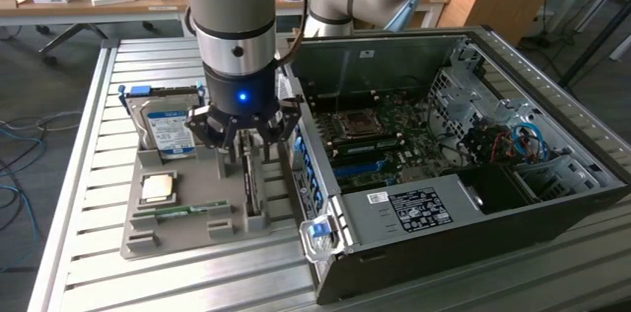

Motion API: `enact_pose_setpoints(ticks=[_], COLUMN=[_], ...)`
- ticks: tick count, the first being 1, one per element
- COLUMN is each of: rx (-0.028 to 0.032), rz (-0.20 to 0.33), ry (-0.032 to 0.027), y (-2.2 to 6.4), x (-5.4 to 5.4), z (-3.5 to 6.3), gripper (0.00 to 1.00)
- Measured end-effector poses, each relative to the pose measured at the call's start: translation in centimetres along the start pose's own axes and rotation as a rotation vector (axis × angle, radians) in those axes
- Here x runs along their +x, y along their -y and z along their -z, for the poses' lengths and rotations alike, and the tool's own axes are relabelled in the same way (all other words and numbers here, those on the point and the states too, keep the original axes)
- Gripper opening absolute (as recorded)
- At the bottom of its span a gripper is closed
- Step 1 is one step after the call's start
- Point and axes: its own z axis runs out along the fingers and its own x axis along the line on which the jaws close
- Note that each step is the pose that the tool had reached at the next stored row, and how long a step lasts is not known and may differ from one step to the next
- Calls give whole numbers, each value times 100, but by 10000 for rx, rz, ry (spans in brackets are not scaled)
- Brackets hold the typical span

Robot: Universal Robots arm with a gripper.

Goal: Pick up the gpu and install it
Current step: 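Pick up the gpu and move the gpu toward the slot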

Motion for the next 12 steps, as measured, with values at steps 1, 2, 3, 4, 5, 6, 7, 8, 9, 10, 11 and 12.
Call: enact_pose_setpoints(ticks=[1,2,3,4,5,6,7,8,9,10,11,12], rx=[0,0,1,1,1,1,1,1,1,0,0,0], rz=[0,0,0,0,0,0,0,0,0,0,0,0], ry=[0,0,0,-1,0,-1,0,-1,-1,0,0,0], y=[1,2,3,3,4,5,6,6,7,8,8,9], x=[1,2,3,4,4,6,6,7,8,8,9,9], z=[-19,-37,-53,-70,-87,-104,-121,-138,-153,-168,-182,-196], gripper=[53,53,53,53,53,53,53,53,53,53,53,53])
